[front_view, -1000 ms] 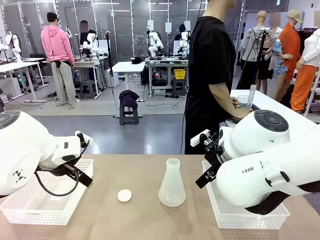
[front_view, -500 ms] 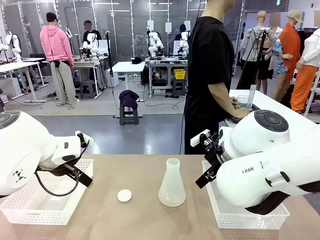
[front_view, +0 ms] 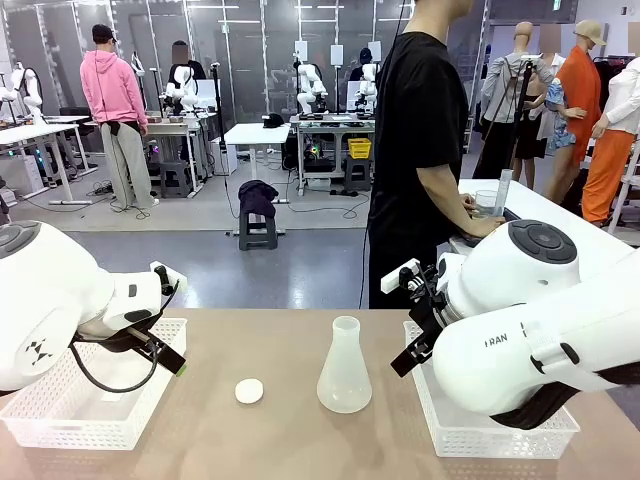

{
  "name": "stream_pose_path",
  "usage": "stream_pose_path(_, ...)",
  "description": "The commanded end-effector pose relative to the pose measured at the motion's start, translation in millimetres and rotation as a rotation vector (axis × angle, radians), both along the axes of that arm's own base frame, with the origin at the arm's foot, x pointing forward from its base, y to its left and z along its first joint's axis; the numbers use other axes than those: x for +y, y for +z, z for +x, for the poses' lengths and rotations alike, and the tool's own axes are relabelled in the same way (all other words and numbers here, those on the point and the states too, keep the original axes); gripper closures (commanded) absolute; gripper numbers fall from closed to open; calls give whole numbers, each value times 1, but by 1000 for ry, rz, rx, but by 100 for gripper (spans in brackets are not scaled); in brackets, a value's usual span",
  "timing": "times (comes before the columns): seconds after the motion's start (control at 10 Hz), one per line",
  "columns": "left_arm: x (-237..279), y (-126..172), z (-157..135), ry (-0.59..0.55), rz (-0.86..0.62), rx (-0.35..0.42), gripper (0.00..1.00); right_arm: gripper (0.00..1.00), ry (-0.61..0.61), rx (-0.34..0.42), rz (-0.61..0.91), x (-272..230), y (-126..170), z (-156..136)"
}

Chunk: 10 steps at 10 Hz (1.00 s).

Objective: Prepare the solutions needed for the experiment.
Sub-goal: Pick up the Plastic Funnel and insert it into the Big flask.

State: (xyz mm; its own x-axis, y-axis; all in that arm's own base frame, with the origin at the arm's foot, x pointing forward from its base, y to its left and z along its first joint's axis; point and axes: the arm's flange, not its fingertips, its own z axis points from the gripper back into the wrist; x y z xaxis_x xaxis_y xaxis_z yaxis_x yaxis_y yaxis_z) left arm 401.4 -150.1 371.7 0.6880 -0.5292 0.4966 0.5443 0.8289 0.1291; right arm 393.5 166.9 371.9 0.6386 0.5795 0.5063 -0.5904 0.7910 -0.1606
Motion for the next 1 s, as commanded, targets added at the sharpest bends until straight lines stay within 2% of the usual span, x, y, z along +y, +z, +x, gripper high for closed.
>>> stream_pose_path(0.0,0,0,0,0,0,0,0,0,-2,1,2,0,0,0)
stream_pose_path(0.9,0,0,0,0,0,0,0,0,-2,1,2,0,0,0)
